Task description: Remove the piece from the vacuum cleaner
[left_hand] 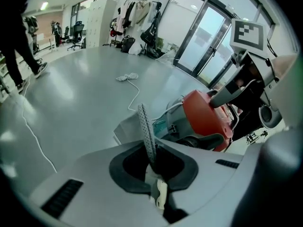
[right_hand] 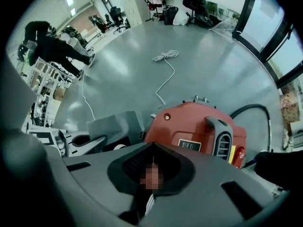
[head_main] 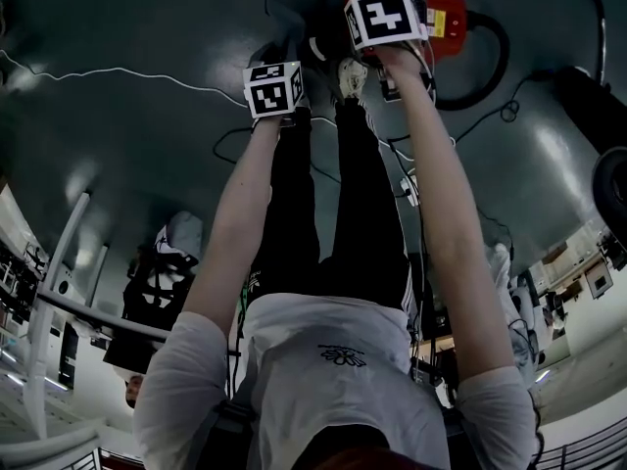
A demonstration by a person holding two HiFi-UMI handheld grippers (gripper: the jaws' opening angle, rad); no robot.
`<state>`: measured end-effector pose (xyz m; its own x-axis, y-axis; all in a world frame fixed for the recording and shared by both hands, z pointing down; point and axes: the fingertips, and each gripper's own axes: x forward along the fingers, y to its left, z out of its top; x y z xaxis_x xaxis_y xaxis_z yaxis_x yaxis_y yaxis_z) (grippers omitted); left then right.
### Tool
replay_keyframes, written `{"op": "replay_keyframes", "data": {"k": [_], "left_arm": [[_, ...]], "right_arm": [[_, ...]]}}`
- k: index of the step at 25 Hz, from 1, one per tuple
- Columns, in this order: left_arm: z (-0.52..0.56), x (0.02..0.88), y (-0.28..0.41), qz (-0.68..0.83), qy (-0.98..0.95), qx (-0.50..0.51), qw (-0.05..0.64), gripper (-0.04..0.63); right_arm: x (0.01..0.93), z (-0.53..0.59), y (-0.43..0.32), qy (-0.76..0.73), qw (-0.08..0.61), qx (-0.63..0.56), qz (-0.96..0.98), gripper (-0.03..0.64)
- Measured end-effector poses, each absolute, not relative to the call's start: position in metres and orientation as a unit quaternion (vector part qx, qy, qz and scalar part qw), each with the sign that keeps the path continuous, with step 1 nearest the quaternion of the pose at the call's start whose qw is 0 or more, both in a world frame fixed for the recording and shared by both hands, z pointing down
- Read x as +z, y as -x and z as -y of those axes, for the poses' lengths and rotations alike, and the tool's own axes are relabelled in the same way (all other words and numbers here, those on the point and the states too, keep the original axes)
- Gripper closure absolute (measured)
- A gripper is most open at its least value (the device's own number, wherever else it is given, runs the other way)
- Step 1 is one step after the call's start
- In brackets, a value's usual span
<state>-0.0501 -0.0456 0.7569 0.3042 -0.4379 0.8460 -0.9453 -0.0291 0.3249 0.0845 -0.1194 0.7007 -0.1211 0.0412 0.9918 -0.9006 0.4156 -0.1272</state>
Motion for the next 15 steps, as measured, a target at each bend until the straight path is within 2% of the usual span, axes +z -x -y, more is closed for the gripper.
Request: {"op": "replay_keyframes", "data": {"k": [3, 15], "left_arm": [[0.044, 0.758, 0.051, 0.526, -0.660, 0.266, 0.466, 0.578], [0.031, 0.755, 0.057, 0.528, -0.664, 0.257, 0.463, 0.577]], "right_arm": [[0.702, 0.122, -0.089, -0.355, 0.592, 0.378, 0.617, 0.604], [0.706, 0.122, -0.089, -0.356, 0.578, 0.388, 0.623, 0.604]]}}
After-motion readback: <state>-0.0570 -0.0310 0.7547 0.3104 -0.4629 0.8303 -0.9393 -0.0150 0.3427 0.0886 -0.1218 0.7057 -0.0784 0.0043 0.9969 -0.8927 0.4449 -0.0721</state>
